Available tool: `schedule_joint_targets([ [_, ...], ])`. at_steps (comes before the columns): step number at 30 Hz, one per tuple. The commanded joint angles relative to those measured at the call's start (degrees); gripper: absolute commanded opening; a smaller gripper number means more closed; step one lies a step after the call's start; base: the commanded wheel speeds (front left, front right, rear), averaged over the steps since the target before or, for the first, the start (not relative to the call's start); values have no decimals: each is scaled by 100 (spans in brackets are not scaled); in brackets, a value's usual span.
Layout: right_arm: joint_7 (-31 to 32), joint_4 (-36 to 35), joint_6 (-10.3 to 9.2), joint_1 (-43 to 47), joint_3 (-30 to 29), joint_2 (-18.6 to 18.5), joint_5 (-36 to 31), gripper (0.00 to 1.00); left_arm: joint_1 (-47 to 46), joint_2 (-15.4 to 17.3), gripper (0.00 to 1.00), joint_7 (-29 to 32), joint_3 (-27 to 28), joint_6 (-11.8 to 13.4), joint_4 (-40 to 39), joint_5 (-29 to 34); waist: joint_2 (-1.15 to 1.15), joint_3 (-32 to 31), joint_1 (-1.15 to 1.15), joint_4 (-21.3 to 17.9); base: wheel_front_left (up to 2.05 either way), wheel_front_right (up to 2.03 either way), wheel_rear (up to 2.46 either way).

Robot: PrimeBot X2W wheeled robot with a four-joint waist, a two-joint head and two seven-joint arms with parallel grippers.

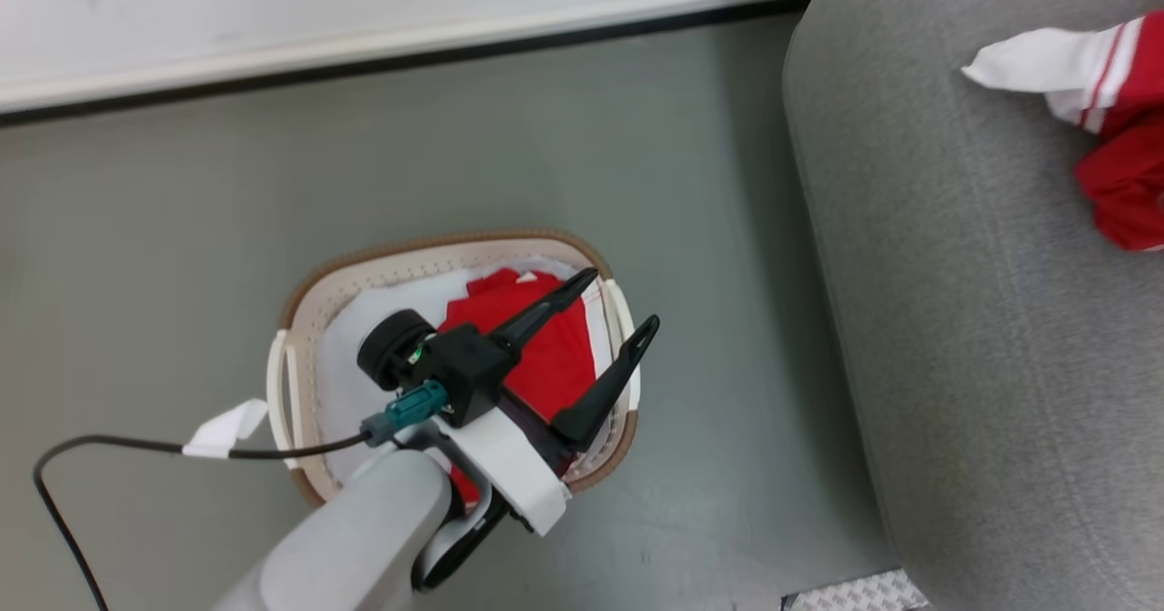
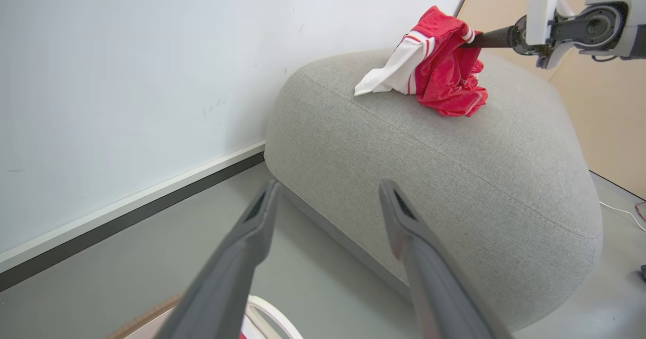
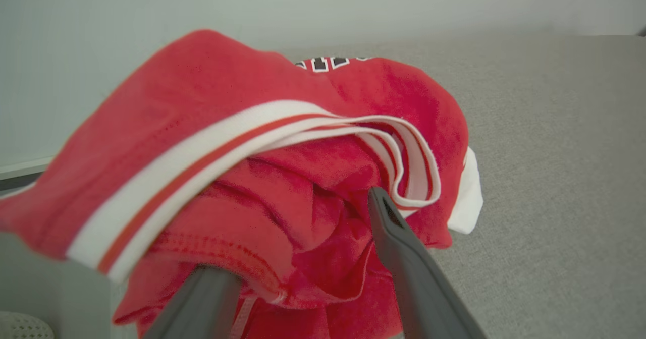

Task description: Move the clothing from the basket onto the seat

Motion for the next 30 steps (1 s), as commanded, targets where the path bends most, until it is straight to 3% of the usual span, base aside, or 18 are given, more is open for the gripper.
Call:
schedule_joint_targets([
  [1,112,-35,-13,159,142,-34,78,100,81,-2,100,-20,28,20,42,-71,0,-198,-1,-67,0,0,0],
  [11,1008,-1029,-14,809,1285,-737,673,100,674,-172,100,-44,261,145,301,-280,0,-1360,-1,-202,0,0,0],
  [21,-194,-2935,-14,1798,1194,-946,1376,100,1430,-205,100,-45,1333,473,165,-419,0,-2527,-1,100,0,0,0],
  [27,-1156,-3443,-13,2607,533,-482,1040,100,1940,-21,100,-45,2105,703,43,-301,0,-2903,-1,368,0,0,0],
  [30,-1349,-3598,-13,2941,316,-282,831,100,2126,26,100,-45,2379,773,0,-283,0,-2968,-1,455,0,0,0],
])
